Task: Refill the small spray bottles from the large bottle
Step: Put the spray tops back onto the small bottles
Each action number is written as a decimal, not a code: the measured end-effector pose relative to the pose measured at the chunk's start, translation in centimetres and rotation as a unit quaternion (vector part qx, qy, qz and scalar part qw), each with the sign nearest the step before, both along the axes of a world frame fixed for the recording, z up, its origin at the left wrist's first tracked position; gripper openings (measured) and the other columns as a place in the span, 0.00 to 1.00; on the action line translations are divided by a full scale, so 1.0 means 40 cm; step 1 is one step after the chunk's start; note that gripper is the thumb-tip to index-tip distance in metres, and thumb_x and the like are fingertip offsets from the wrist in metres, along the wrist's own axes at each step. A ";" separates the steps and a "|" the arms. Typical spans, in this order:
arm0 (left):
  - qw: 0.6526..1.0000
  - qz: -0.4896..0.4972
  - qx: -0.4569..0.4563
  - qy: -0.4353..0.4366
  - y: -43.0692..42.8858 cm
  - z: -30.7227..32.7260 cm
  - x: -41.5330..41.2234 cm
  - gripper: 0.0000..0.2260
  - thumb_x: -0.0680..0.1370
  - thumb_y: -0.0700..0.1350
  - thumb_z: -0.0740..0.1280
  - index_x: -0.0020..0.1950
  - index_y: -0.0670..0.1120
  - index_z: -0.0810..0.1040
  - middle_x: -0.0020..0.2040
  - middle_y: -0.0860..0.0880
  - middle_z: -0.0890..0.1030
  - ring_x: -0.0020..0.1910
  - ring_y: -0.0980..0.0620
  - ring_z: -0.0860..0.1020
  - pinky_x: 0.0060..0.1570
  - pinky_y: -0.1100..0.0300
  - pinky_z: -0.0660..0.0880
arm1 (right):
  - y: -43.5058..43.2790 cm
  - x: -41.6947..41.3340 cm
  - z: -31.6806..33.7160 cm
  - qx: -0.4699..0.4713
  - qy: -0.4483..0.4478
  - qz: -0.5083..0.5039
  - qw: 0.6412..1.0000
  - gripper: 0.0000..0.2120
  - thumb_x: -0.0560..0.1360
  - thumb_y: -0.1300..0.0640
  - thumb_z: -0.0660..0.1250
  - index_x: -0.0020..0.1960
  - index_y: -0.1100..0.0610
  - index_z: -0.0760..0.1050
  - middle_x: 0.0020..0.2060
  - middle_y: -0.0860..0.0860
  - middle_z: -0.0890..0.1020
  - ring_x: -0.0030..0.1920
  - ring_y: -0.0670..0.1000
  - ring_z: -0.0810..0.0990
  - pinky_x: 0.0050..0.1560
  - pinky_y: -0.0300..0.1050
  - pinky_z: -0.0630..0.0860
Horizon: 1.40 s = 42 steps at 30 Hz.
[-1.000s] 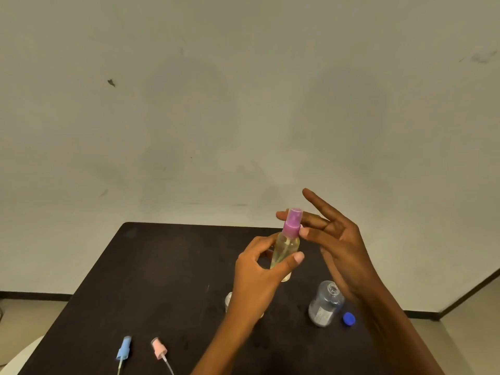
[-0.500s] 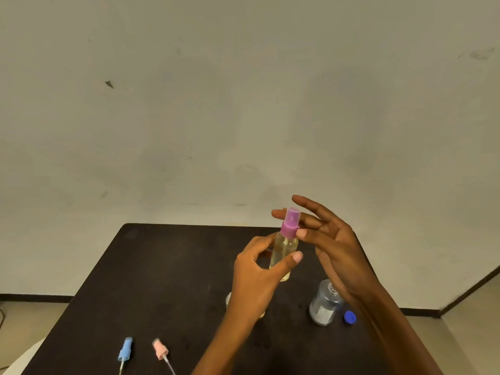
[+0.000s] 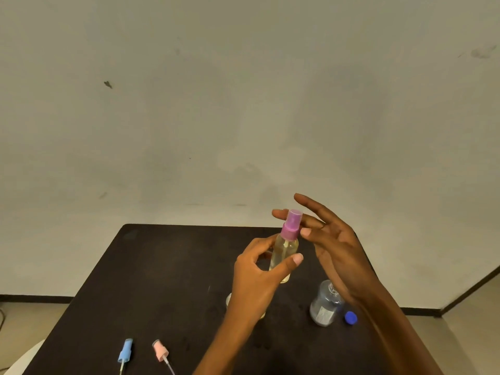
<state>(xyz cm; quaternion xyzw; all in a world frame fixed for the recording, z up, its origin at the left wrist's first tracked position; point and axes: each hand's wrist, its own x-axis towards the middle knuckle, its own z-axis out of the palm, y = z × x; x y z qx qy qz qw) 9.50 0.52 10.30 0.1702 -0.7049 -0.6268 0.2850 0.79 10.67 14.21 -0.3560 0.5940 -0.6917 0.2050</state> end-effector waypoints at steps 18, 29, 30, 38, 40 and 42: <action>1.000 -0.010 0.003 -0.001 -0.006 -0.012 -0.009 0.17 0.67 0.49 0.74 0.55 0.50 0.80 0.49 0.53 0.82 0.51 0.57 0.78 0.46 0.76 0.72 | -0.003 -0.005 0.000 0.000 0.008 -0.037 0.999 0.26 0.67 0.60 0.68 0.64 0.51 0.70 0.49 0.51 0.84 0.53 0.51 0.81 0.49 0.35 0.76; 0.999 -0.044 0.011 -0.006 -0.016 -0.011 -0.015 0.17 0.67 0.47 0.74 0.55 0.52 0.79 0.50 0.56 0.83 0.52 0.60 0.79 0.47 0.75 0.73 | 0.001 -0.002 0.003 0.032 0.026 -0.007 0.999 0.27 0.68 0.59 0.66 0.66 0.48 0.67 0.50 0.47 0.84 0.55 0.48 0.80 0.50 0.33 0.75; 0.999 -0.045 0.008 -0.007 -0.018 -0.014 -0.016 0.17 0.68 0.47 0.74 0.56 0.52 0.79 0.50 0.56 0.83 0.52 0.59 0.79 0.48 0.74 0.74 | 0.001 -0.002 0.003 0.036 0.033 -0.017 0.999 0.26 0.68 0.58 0.67 0.65 0.48 0.68 0.49 0.47 0.84 0.55 0.48 0.81 0.50 0.33 0.75; 0.999 -0.003 -0.043 0.009 -0.009 -0.031 -0.020 0.17 0.68 0.45 0.73 0.57 0.50 0.79 0.48 0.58 0.83 0.50 0.62 0.80 0.49 0.72 0.75 | -0.008 0.025 -0.013 0.046 0.095 -0.116 0.988 0.24 0.65 0.56 0.71 0.60 0.46 0.72 0.44 0.40 0.84 0.51 0.41 0.81 0.49 0.28 0.73; 0.999 0.003 -0.046 0.007 -0.004 -0.037 -0.022 0.15 0.69 0.44 0.73 0.54 0.54 0.79 0.43 0.64 0.83 0.49 0.64 0.80 0.47 0.73 0.74 | -0.013 0.031 -0.021 0.029 0.093 -0.143 0.985 0.22 0.66 0.62 0.71 0.57 0.48 0.73 0.41 0.37 0.84 0.48 0.39 0.81 0.46 0.26 0.72; 0.999 0.010 -0.047 0.010 0.002 -0.044 -0.026 0.14 0.70 0.42 0.72 0.52 0.55 0.78 0.40 0.67 0.82 0.47 0.65 0.80 0.45 0.73 0.75 | -0.016 0.037 -0.032 0.025 0.096 -0.171 0.980 0.21 0.66 0.64 0.72 0.55 0.48 0.73 0.40 0.36 0.83 0.46 0.39 0.81 0.45 0.29 0.74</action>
